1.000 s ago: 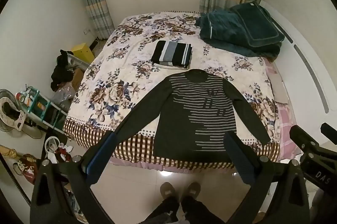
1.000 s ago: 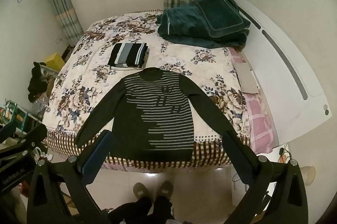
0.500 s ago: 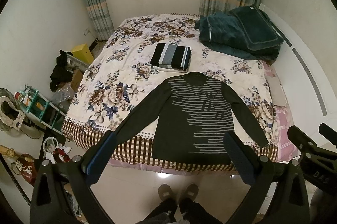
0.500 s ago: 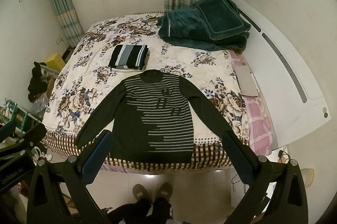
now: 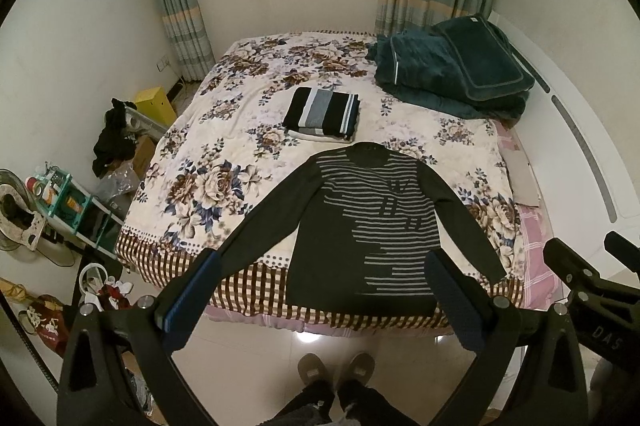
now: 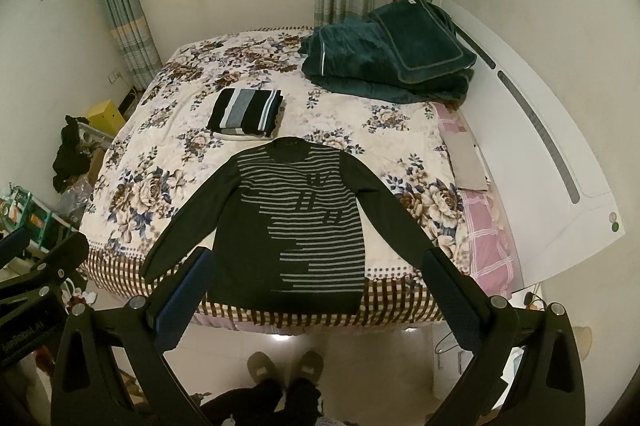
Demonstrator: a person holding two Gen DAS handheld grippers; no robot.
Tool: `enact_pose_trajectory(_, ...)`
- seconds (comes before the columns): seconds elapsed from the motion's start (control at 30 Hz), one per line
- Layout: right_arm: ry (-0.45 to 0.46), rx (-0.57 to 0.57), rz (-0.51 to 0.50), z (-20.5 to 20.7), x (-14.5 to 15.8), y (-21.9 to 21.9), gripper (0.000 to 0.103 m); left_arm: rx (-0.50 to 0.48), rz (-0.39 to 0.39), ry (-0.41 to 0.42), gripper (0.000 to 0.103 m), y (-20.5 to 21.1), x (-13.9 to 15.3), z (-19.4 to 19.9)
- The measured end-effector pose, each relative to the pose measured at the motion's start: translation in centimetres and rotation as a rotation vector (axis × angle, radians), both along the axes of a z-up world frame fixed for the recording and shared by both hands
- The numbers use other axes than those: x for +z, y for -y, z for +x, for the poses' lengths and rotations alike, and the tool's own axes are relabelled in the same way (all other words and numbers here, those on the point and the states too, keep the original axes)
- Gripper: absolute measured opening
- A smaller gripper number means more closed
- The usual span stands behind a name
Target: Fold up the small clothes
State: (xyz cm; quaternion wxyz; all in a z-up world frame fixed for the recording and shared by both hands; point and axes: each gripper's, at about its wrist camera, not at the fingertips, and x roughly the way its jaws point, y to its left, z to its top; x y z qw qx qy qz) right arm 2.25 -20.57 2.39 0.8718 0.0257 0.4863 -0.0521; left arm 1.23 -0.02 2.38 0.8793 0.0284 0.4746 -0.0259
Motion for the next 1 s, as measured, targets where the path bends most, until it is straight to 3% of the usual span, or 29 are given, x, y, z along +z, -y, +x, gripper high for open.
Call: enact_pose_trajectory(1.0,0.011,0.016,-0.004,-0.3,1.5,-0.5,0.103,0.0,-0.004,0.017,0.103,0.0,0.9,0.0)
